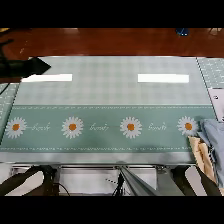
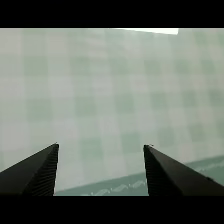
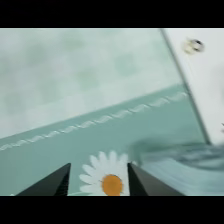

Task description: Fold the shirts.

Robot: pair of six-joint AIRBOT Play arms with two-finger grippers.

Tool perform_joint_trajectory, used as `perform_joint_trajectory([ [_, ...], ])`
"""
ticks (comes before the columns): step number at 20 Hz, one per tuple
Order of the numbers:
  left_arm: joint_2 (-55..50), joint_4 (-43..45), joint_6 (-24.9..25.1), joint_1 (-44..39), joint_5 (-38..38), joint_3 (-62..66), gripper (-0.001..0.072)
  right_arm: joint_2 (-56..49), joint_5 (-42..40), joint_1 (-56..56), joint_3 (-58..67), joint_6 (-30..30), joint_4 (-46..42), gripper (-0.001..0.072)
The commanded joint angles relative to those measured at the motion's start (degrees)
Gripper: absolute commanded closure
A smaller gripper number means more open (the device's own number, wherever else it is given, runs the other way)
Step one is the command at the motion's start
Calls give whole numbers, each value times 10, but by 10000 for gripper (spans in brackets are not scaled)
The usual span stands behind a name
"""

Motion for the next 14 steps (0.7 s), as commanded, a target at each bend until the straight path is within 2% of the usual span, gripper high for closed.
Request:
perform_joint_trajectory([
  [1, 0, 237, -138, -153, -61, 37, 81, -26, -37, 210, 5, 18, -24, 149],
  [2, -1, 265, -169, -189, -61, 36, -13, -37, -39, 257, 5, 38, -54, 104],
  [3, -4, 282, -193, -220, -61, 35, -13, -48, -41, 296, 5, 57, -81, 104],
  [6, -17, 286, -202, -282, -93, 35, -13, -74, -32, 372, 5, 128, -137, 104],
  [14, -29, 285, -216, -303, -120, 35, -10, -80, -28, 394, 5, 134, -139, 111],
])
